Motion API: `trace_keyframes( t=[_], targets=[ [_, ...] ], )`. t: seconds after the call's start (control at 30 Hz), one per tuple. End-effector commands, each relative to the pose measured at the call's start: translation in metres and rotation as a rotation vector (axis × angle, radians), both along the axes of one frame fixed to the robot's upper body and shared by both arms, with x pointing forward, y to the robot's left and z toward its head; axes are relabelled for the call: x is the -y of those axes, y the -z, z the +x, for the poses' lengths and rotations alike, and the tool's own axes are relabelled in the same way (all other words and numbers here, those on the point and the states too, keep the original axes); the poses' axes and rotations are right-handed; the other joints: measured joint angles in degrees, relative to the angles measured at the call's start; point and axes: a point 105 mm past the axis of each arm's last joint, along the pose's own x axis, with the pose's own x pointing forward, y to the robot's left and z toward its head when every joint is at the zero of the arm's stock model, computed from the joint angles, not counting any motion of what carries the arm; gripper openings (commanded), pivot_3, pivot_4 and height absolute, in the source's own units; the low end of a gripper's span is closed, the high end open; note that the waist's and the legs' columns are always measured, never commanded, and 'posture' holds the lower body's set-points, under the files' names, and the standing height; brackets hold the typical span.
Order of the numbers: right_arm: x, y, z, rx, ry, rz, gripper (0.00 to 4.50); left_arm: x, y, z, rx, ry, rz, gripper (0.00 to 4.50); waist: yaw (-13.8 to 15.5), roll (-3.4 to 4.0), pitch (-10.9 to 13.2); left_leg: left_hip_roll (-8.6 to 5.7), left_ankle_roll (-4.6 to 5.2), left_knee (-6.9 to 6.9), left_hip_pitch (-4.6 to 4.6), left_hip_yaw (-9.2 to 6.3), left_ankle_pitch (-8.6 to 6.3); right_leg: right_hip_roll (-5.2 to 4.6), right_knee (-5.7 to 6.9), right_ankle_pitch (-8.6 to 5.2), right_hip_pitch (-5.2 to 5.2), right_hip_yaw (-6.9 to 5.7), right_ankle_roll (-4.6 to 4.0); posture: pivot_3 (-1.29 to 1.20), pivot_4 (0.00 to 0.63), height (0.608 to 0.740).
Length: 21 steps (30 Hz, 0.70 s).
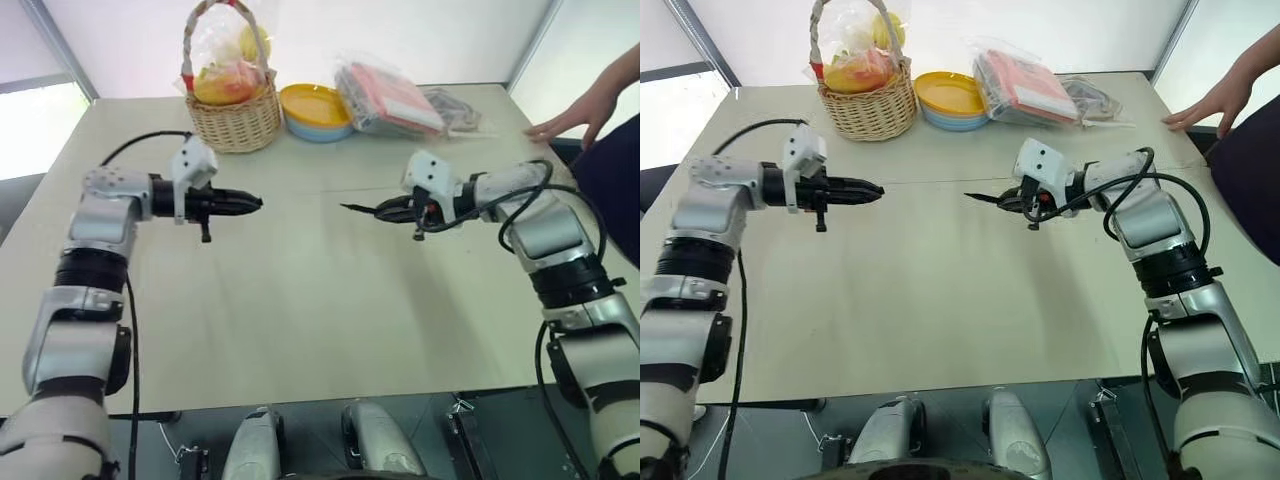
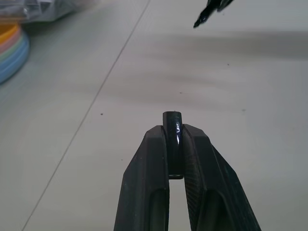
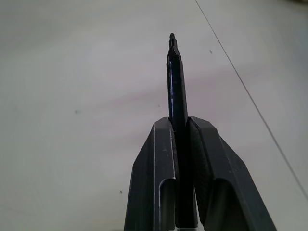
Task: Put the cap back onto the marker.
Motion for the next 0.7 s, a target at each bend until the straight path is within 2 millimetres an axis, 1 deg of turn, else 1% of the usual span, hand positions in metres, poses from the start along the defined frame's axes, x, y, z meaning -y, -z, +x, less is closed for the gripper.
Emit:
trace_keyframes(
  t=[0.03,0.17,0.27,0.33,0.57,0.7],
  targets=[
    [-0.016,-0.011,-0.002,0.041,-0.093,-0.027,0.00,0.010,-0.014,0.003,0.068,0.037,0.004,0.03,0.0,0.00,0.0,0.00,0.00,0.00,0.00,0.00,0.00,0.00,0.00,0.00,0.00,0.00,0.00,0.00,0.150,0.740],
    [-0.021,-0.008,0.004,0.037,-0.113,-0.049,0.00,0.016,-0.014,0.006,0.073,0.051,-0.002,0.03,0.1,0.00,0.0,-0.01,0.00,0.03,-0.01,0.01,0.00,-0.02,0.01,0.00,0.00,0.00,0.00,0.00,0.150,0.740],
    [-0.029,-0.009,0.011,0.040,-0.126,-0.055,0.00,0.026,-0.015,0.006,0.076,0.083,-0.020,0.03,0.1,0.00,0.0,-0.01,0.00,0.03,-0.01,0.02,0.00,-0.03,0.01,0.00,0.00,0.00,0.00,0.00,0.150,0.740],
    [-0.034,-0.009,0.013,0.042,-0.140,-0.054,0.00,0.034,-0.013,0.002,0.068,0.118,-0.024,0.03,0.1,0.00,0.0,-0.01,0.00,0.03,-0.01,0.02,0.00,-0.03,0.02,0.00,0.00,0.00,0.00,0.00,0.150,0.740],
    [-0.043,-0.010,0.014,0.047,-0.164,-0.042,0.00,0.048,-0.005,-0.003,0.059,0.158,-0.034,0.03,0.1,0.00,0.0,-0.01,-0.01,0.02,-0.01,0.00,0.01,-0.06,0.04,0.01,0.00,0.00,0.01,0.00,0.150,0.740],
    [-0.045,-0.009,0.013,0.046,-0.167,-0.037,0.00,0.054,-0.001,-0.004,0.051,0.169,-0.037,0.03,0.1,0.00,0.0,-0.01,-0.01,0.04,-0.01,0.00,0.01,-0.06,0.07,0.01,0.00,0.00,0.01,0.00,0.150,0.740]
  ],
)
